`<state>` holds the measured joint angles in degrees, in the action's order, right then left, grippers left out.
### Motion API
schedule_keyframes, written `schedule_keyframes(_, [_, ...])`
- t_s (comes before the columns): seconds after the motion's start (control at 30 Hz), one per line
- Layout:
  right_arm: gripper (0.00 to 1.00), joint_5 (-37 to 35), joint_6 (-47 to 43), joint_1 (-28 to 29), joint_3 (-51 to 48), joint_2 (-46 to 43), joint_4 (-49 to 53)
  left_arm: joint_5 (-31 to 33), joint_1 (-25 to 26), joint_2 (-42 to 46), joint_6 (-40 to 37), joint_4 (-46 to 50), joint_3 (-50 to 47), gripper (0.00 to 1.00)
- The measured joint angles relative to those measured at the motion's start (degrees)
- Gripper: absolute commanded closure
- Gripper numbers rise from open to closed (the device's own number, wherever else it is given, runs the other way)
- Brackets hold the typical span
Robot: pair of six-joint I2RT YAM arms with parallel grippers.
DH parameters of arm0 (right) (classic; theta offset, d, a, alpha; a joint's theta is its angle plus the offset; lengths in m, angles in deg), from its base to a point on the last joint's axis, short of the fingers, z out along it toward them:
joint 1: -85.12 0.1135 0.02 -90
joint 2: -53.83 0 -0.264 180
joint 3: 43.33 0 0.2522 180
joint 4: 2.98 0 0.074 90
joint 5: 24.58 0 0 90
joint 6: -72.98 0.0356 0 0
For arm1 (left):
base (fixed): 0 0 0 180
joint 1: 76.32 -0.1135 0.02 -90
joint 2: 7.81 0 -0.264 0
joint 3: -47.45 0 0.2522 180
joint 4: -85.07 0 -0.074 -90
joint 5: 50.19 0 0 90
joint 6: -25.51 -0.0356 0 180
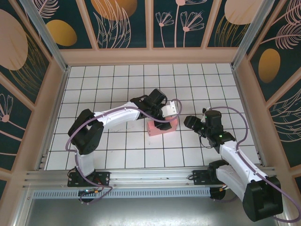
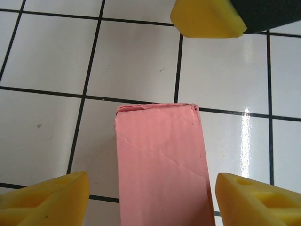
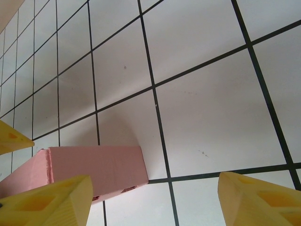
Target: Fold the paper box
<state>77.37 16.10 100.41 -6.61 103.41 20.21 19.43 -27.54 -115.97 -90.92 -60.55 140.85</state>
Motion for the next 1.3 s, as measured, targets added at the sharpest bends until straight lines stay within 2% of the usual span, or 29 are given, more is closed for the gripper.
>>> schedule_keyframes(0.13, [0.3, 0.0, -0.17, 0.0, 0.0, 0.24, -0.04, 1.22, 0.11, 0.0, -0.9, 0.13, 0.0, 0.53])
schedule_keyframes(0.37, [0.3, 0.0, -0.2, -0.2, 0.0, 1.22, -0.17, 3.61, 0.22, 0.44, -2.45, -0.02, 0.0, 0.58])
schedule_keyframes(0.5, [0.3, 0.04, -0.26, -0.33, 0.0, 1.79, -0.22, 8.52, 0.66, 3.19, -5.11, -2.54, -2.89, 0.55])
schedule_keyframes(0.6, [0.3, 0.07, -0.59, -0.33, 0.0, 2.19, -0.24, 13.7, 1.14, 6.95, -8.63, -7.34, -7.91, 0.56])
schedule_keyframes(0.8, [0.3, 0.09, -0.9, -0.33, 0.0, 2.95, -0.85, 24.59, 1.44, 10.73, -20.06, -23.26, -20.5, 0.55])
schedule_keyframes(0.93, [0.3, 0.07, -1.11, -0.37, 0.0, 3.34, -1.14, 27.71, 1.42, 10.69, -26.47, -32.94, -26.67, 0.54])
schedule_keyframes(1.1, [0.3, 0.07, -1.27, -0.63, 0.0, 3.74, -1.55, 29.7, 1.44, 9.35, -32.04, -41.33, -29.51, 0.46])
schedule_keyframes(1.3, [0.3, 0.07, -1.68, -0.72, 0.0, 3.74, -1.53, 29.68, 1.44, 8.09, -32.79, -42.45, -29.24, 0.2])
